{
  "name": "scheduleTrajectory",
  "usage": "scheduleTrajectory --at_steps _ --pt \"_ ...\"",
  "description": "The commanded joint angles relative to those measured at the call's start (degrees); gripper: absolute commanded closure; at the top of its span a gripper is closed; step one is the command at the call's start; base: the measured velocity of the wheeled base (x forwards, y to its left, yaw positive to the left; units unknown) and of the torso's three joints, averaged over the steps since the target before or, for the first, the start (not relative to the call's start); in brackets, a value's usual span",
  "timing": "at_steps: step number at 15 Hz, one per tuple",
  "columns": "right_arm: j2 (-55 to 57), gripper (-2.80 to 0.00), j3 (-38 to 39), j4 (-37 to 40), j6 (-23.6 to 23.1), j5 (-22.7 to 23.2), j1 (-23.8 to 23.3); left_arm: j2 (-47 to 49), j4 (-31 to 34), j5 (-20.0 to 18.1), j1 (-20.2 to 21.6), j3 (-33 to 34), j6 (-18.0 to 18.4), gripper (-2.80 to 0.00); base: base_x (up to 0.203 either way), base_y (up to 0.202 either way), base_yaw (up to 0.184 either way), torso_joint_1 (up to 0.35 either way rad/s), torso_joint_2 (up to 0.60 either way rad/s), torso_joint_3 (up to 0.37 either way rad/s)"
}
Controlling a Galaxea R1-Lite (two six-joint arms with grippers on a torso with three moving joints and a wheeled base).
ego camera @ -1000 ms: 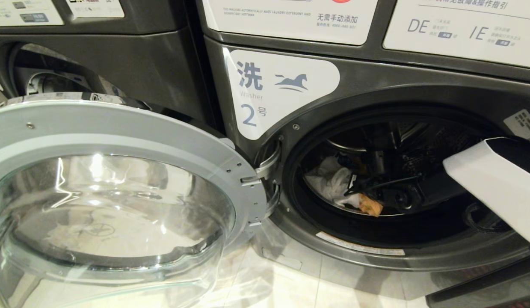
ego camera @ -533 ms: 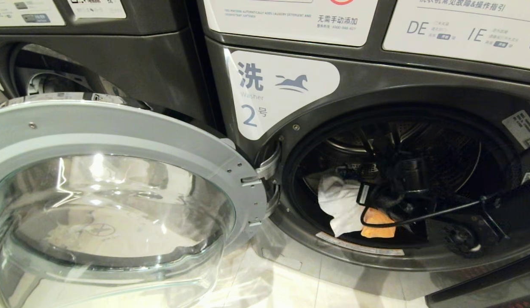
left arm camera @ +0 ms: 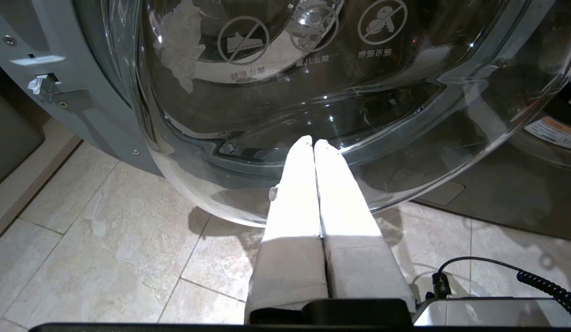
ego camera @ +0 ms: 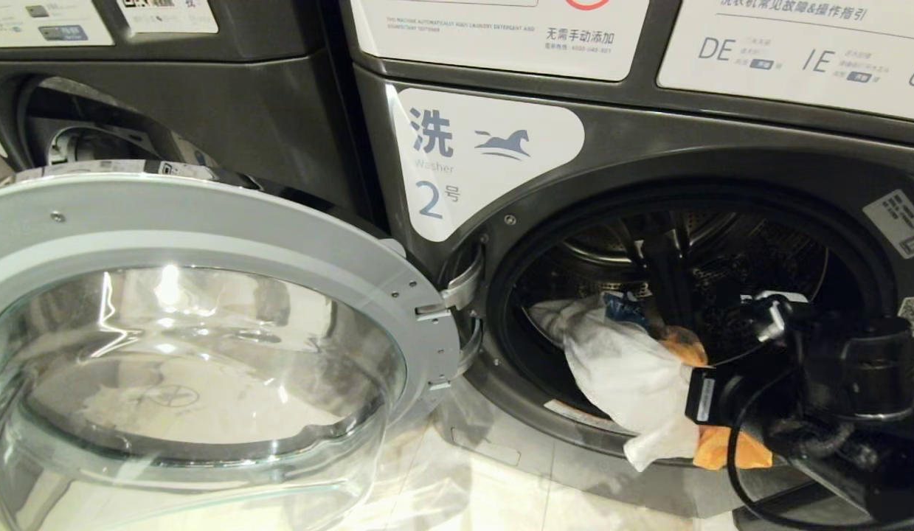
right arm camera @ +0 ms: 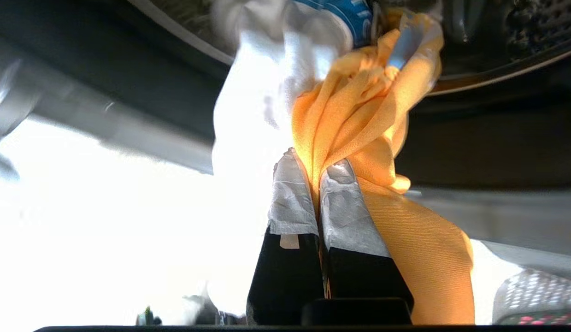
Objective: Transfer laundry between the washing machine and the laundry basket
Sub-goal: Pick a cloth and place it into the basket
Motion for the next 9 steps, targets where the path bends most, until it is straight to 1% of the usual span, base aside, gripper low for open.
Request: scheduleTrajectory --at_steps 1,2,4,6,8,9 --pt "-7.19 0.0 3.52 -0.66 -0.8 0.13 1.55 -0.06 -0.05 0.02 0.01 0.0 -0.01 0.0 0.0 0.0 0.0 0.0 0.0 0.0" --pt "-9.53 0.0 5.2 -1.54 -2.17 0.31 2.32 -0.06 0.01 0.02 0.01 0.0 -0.01 0.0 0.0 0.0 0.0 0.0 0.0 0.0" --pt "-13.35 0.0 8.22 -4.81 -7.42 0.53 3.19 -0.06 0.04 0.02 0.01 0.0 -0.01 0.0 0.0 0.0 0.0 0.0 0.0 0.0" --pt "-16.24 0.0 8.96 -6.39 -11.37 0.57 3.41 -0.06 -0.05 0.02 0.01 0.0 -0.01 0.0 0.0 0.0 0.0 0.0 0.0 0.0" --pt "-20.01 0.0 8.93 -6.48 -15.03 0.58 3.43 -0.06 -0.05 0.02 0.01 0.0 -0.01 0.0 0.0 0.0 0.0 0.0 0.0 0.0" --pt "-22.52 0.0 9.13 -6.48 -17.6 0.66 3.52 -0.06 -0.05 0.02 0.01 0.0 -0.01 0.0 0.0 0.0 0.0 0.0 0.0 0.0"
